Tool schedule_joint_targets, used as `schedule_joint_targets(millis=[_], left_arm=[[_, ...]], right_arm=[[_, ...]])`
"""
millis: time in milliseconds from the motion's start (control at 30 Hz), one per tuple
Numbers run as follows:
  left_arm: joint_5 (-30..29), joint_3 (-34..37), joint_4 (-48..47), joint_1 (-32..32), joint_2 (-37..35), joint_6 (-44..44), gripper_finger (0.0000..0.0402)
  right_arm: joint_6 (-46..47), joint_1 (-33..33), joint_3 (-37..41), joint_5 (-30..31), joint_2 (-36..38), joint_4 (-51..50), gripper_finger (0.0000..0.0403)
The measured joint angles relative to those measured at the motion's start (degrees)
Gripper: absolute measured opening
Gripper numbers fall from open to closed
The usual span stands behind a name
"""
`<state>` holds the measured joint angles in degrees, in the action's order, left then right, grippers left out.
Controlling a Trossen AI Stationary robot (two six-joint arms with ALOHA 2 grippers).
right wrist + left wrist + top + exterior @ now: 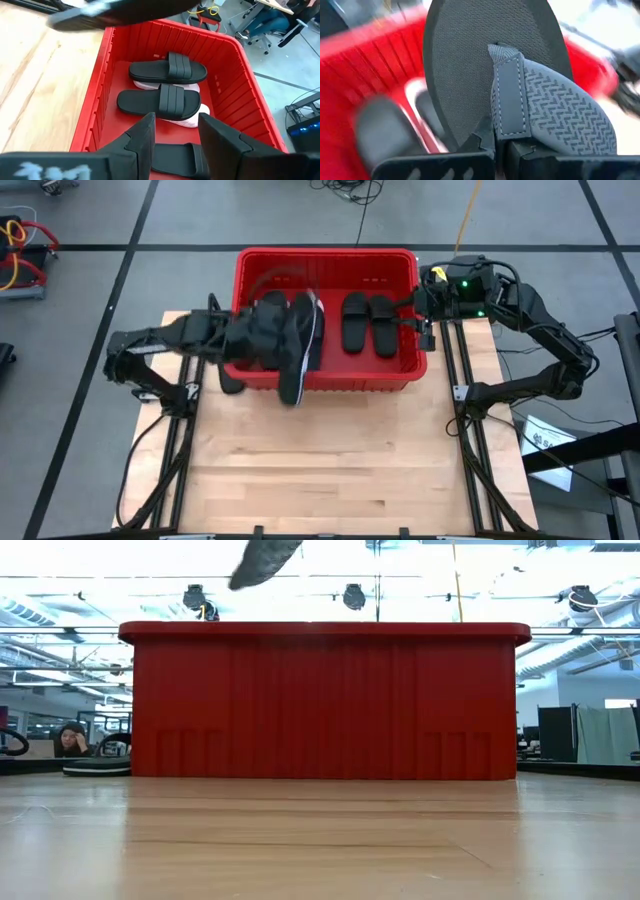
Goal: Pick and place slides into bin
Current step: Put the bottom black flip flop on top of the slide in the red bin
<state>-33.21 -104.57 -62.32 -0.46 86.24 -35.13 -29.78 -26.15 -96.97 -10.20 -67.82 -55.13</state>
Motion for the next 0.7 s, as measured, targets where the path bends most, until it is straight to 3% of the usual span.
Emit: schedule_joint_targets(millis=[167,400,700], left_arm=[[-4.54,-0.04,15.63,8.20,1.46,11.90,0.0000],[-4.47,-0.02,27.40,16.75,9.18,15.82,0.0000],[4.25,0.02,39.00,20.41,22.62,14.47,0.0000]], right_arm=[[-0.02,-0.03,0.00,0.07,-0.06,0.02,0.0141],[-0.04,-0.04,0.00,0.11,-0.06,0.00,0.0141],[-1.23,-0.14,0.00,0.13,-0.06,0.01,0.0141]])
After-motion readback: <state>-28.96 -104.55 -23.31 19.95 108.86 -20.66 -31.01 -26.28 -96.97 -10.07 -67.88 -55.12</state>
